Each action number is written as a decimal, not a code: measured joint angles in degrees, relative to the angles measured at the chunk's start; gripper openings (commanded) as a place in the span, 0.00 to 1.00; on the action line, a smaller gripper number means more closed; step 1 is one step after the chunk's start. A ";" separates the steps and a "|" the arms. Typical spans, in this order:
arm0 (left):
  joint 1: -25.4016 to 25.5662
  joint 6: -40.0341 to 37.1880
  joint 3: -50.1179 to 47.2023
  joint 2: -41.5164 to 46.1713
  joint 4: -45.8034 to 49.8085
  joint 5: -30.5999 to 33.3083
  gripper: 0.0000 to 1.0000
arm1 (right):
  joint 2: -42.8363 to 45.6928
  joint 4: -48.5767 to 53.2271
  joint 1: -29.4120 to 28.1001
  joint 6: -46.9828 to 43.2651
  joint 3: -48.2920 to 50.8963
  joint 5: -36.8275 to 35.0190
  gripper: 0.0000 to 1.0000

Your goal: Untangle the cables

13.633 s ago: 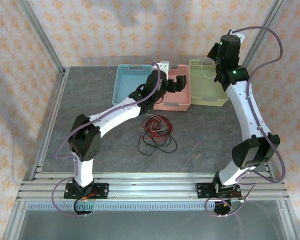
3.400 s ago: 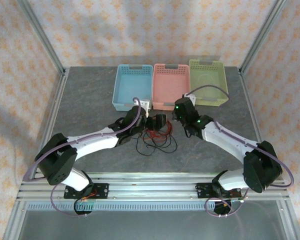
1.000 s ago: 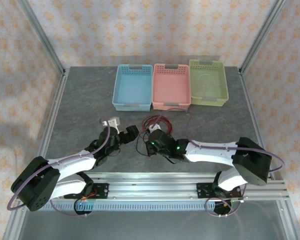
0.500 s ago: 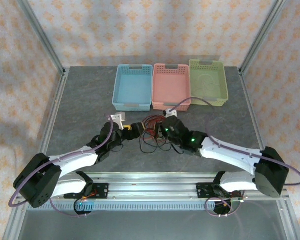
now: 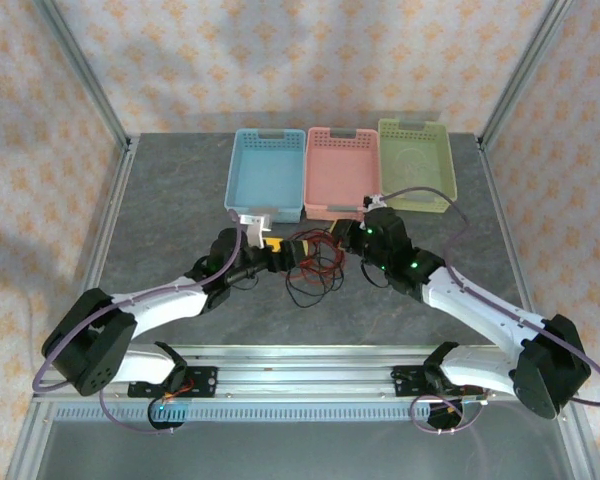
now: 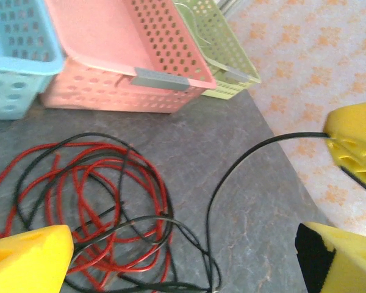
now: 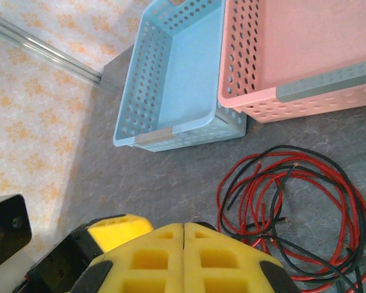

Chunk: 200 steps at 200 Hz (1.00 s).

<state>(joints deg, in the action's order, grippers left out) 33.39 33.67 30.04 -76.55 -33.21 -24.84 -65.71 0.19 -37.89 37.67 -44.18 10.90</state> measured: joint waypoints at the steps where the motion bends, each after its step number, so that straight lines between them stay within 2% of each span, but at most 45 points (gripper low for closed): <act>1: 0.02 -0.02 0.09 -0.07 -0.02 -0.07 0.95 | 0.00 0.00 0.04 0.04 0.00 0.15 0.00; 22: 1.57 -1.05 2.80 -2.62 -0.90 -1.68 0.93 | 0.00 -0.31 0.37 0.11 -0.02 2.29 0.00; 56: 3.87 -2.19 4.98 -6.47 -2.16 -2.73 0.74 | 0.00 -0.94 0.44 0.22 -0.07 5.51 0.00; 98: 4.94 -1.92 5.18 -10.54 -3.89 -2.82 0.60 | 0.26 -1.55 0.44 0.20 -0.44 7.17 0.00; 136: 4.94 -0.87 5.29 -12.87 -6.01 -2.95 0.31 | 0.72 -1.49 0.44 0.00 -1.27 6.95 0.00; 166: 4.94 -0.61 5.51 -12.94 -6.47 -2.89 0.06 | 1.88 -0.42 0.44 -1.36 -1.60 3.93 0.00; 175: 4.94 -1.22 5.62 -12.81 -6.38 -2.47 0.00 | 2.45 0.31 0.44 -1.97 -1.60 2.51 0.06; 182: 4.94 -1.60 5.66 -12.55 -6.19 -2.05 0.00 | 3.06 0.76 0.44 -2.49 -1.57 1.29 0.12; 200: 4.92 -1.86 5.92 -11.19 -4.87 -0.85 0.00 | 5.62 1.55 0.46 -3.56 -0.87 -2.51 0.35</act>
<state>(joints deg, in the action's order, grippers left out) 38.30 31.81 35.97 -87.74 -38.09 -25.69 -60.10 1.74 -37.43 34.11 -45.06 8.38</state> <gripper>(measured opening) 0.053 0.213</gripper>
